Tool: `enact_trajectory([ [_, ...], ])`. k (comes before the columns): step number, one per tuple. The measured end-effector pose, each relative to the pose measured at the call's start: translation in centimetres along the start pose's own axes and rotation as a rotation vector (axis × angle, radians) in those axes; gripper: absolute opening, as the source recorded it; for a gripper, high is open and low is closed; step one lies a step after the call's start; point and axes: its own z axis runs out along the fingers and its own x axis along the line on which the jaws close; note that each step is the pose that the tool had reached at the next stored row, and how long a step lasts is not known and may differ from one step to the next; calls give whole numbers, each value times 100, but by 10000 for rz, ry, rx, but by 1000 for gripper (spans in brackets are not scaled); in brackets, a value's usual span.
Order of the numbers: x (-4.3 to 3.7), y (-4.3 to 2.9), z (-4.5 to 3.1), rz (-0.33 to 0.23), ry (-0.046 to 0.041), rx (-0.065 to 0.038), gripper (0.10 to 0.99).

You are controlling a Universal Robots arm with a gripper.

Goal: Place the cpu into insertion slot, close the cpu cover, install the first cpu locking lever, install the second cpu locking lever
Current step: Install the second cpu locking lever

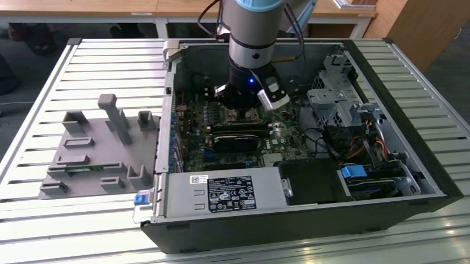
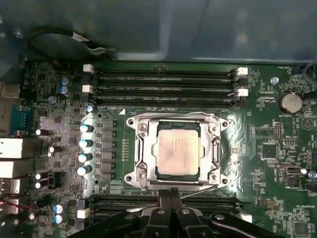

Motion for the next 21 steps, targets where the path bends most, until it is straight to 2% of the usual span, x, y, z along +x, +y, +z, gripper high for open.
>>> enact_trajectory([
  [4, 33, -69, 1, 4, -1, -141, 106],
  [7, 77, -88, 2, 1, -1, -254, 106],
  [15, 135, -101, 97, 0, -1, -355, 106],
  [21, 195, -149, 121, 0, -2, -560, 106],
])
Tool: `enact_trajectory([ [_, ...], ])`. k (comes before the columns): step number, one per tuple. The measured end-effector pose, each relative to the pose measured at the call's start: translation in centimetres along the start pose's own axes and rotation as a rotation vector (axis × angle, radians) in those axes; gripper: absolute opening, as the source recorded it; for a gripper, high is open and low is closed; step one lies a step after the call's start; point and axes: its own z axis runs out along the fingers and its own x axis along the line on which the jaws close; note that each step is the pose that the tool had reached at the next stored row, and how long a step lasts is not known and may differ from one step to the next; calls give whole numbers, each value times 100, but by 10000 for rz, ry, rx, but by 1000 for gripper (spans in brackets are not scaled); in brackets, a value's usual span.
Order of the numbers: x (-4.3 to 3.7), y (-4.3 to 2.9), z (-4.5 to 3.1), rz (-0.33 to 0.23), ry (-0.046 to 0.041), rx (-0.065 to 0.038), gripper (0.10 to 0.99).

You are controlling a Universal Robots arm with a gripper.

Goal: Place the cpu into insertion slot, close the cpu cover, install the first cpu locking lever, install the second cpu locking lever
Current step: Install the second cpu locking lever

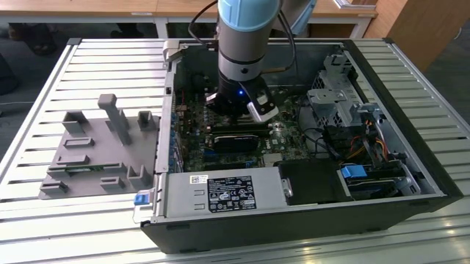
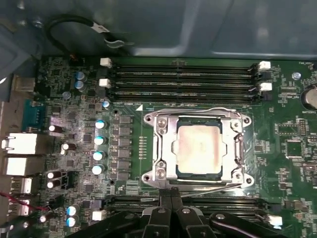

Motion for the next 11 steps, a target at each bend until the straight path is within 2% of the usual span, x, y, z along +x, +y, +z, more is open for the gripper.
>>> enact_trajectory([
  [4, 42, -25, 18, 0, 0, -145, 106],
  [11, 104, -37, 65, -1, 0, -472, 106],
])
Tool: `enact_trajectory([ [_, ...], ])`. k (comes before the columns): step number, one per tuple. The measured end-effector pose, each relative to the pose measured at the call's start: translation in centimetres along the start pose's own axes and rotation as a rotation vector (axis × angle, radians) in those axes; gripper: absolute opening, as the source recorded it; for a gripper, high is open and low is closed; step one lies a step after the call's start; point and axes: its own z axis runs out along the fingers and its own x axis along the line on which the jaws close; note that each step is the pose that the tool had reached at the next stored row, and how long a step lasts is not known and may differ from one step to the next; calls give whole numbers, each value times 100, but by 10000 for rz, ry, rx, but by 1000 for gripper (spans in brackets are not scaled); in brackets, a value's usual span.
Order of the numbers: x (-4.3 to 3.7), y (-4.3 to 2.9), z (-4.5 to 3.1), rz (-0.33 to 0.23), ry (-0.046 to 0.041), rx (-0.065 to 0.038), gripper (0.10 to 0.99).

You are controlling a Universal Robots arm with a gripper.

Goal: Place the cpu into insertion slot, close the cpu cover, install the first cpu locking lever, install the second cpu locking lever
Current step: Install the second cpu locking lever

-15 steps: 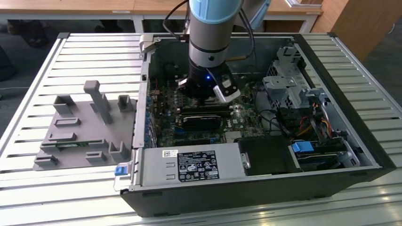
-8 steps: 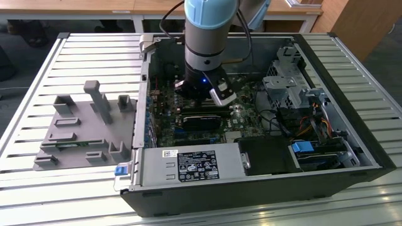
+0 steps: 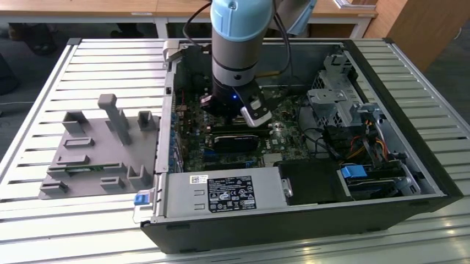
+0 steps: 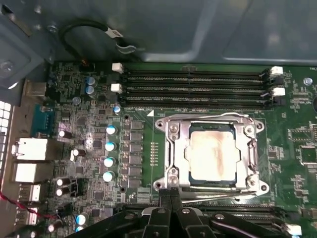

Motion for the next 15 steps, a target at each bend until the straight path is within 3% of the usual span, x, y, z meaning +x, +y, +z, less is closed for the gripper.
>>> enact_trajectory([
  [5, 12, -9, 46, -1, -1, -203, 106],
  [15, 45, -21, 102, -3, -1, -485, 106],
])
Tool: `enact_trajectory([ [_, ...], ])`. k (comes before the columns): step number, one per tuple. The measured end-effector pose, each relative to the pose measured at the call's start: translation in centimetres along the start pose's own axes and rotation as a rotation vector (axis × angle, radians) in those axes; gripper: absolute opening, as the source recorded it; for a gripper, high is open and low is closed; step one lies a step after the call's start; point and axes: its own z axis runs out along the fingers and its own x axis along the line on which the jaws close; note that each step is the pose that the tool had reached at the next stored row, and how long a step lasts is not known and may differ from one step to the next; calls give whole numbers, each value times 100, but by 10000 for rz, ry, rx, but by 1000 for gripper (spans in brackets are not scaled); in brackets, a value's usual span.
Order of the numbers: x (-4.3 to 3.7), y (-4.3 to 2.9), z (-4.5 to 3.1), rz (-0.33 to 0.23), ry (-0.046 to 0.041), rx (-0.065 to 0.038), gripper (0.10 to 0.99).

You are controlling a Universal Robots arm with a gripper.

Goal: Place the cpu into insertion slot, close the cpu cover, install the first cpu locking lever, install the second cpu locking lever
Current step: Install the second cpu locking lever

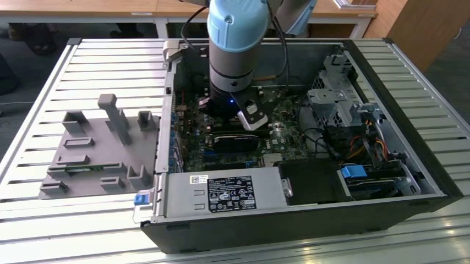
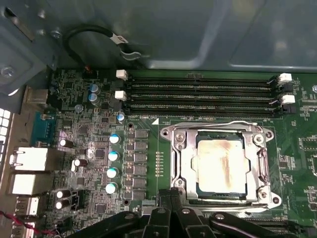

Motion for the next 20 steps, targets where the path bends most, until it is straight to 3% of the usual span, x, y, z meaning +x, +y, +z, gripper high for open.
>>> enact_trajectory([
  [3, 7, -3, 14, 1, 0, -98, 106],
  [8, 8, -3, 11, 1, -2, -105, 106],
  [20, 7, 35, -132, 1, 0, -105, 106],
])
